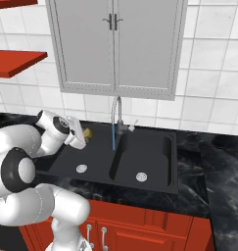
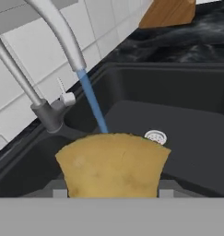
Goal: Soak the sponge with water for a few seconds and then drop it inside the sink.
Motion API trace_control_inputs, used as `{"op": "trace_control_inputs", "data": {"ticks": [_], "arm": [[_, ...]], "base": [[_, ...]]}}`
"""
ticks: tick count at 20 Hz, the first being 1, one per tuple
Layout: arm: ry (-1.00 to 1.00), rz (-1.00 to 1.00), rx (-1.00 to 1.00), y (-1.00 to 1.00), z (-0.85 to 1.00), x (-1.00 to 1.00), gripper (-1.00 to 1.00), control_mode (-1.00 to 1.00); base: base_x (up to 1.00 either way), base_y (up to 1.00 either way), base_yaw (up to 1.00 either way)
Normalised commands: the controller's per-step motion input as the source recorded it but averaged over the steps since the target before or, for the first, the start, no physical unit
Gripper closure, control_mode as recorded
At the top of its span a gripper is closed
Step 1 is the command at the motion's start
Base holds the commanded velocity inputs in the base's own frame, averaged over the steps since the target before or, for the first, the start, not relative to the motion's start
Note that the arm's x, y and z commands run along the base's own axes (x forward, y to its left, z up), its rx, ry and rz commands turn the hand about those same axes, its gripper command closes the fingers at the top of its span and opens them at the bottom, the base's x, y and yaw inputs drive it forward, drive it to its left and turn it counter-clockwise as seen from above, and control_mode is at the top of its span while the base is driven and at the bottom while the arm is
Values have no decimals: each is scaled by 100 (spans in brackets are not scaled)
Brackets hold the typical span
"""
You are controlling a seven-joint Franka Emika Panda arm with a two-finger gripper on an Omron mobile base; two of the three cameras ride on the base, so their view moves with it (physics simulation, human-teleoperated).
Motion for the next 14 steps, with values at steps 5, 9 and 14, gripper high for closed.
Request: {"op": "trace_control_inputs", "data": {"ticks": [5,9,14], "arm": [[1,-4,0,-30,14,-5,100,-100],[6,-4,0,-29,17,-17,100,-100],[9,-3,0,-26,5,-19,100,-100]], "base": [[0,0,0],[0,0,0],[0,0,0]]}}
